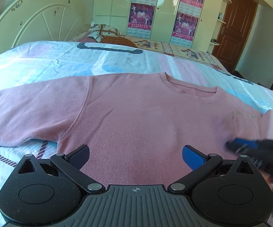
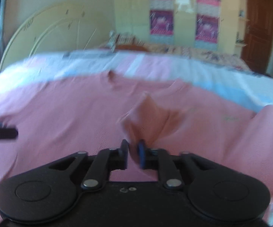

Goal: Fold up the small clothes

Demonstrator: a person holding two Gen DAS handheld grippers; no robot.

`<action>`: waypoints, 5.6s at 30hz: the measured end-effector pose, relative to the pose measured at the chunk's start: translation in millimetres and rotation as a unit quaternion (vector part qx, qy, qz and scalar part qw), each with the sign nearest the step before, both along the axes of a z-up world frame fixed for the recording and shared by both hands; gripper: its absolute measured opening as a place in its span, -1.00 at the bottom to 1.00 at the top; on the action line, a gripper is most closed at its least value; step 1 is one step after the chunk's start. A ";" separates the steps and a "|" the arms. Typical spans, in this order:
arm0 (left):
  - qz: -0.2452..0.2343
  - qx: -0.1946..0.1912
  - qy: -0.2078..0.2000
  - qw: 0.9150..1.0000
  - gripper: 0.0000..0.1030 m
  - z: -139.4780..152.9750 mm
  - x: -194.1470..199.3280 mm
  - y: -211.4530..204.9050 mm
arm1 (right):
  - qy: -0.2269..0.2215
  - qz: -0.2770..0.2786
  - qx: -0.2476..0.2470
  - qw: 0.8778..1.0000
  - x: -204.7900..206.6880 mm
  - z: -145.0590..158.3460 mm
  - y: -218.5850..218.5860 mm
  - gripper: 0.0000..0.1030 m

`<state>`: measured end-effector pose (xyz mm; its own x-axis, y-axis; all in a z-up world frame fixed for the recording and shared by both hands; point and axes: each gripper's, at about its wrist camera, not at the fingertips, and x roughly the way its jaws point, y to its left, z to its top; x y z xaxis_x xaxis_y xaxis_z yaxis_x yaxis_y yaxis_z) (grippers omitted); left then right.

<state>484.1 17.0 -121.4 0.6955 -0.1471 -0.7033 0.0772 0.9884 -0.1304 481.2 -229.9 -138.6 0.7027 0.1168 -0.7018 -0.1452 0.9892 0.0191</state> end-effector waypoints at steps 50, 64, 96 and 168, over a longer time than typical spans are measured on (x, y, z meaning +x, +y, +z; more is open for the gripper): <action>-0.079 -0.005 -0.027 0.996 -0.87 -33.5 78.6 -56.0 | -0.031 -0.258 0.092 0.961 -74.5 15.4 -172.5 -0.72; -0.091 -0.035 -0.033 0.995 -0.88 -45.2 106.0 -67.4 | -0.020 -0.213 0.047 0.976 -49.8 -7.9 -160.3 -0.75; -0.133 0.019 -0.073 0.988 0.20 -36.3 64.3 -97.5 | 0.034 -0.165 0.060 0.984 24.7 -1.1 -211.9 -0.82; 0.161 -0.288 -0.185 0.926 -0.79 -13.4 57.2 216.5 | -0.001 -0.279 0.136 0.951 -11.4 32.0 -113.9 -0.51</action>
